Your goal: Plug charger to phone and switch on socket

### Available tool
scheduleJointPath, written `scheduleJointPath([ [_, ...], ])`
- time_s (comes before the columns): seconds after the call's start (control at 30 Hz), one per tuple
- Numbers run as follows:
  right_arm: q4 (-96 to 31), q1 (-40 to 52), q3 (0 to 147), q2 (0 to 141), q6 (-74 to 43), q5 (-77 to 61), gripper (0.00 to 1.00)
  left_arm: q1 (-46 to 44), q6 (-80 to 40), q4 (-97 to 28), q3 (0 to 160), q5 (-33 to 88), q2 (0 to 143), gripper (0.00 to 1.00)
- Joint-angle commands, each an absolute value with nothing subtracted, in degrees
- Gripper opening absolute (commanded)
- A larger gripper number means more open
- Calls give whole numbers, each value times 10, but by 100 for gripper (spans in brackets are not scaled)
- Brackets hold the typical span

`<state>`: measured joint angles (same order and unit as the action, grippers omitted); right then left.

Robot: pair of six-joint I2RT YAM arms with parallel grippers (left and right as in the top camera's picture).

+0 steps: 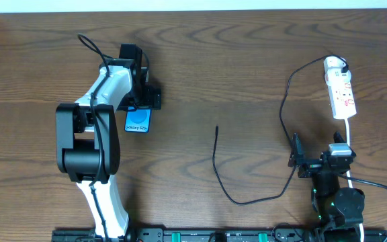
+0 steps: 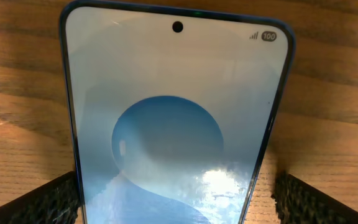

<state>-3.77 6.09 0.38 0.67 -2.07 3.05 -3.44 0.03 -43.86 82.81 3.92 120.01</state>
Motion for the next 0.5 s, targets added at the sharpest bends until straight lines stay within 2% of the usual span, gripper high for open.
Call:
scheduleJointPath([
  [0.0, -39, 64, 3, 3, -12, 35, 99, -36, 4, -460, 799, 34, 1221, 98],
  [0.47, -39, 64, 3, 3, -12, 35, 99, -36, 9, -454, 799, 34, 1221, 98],
])
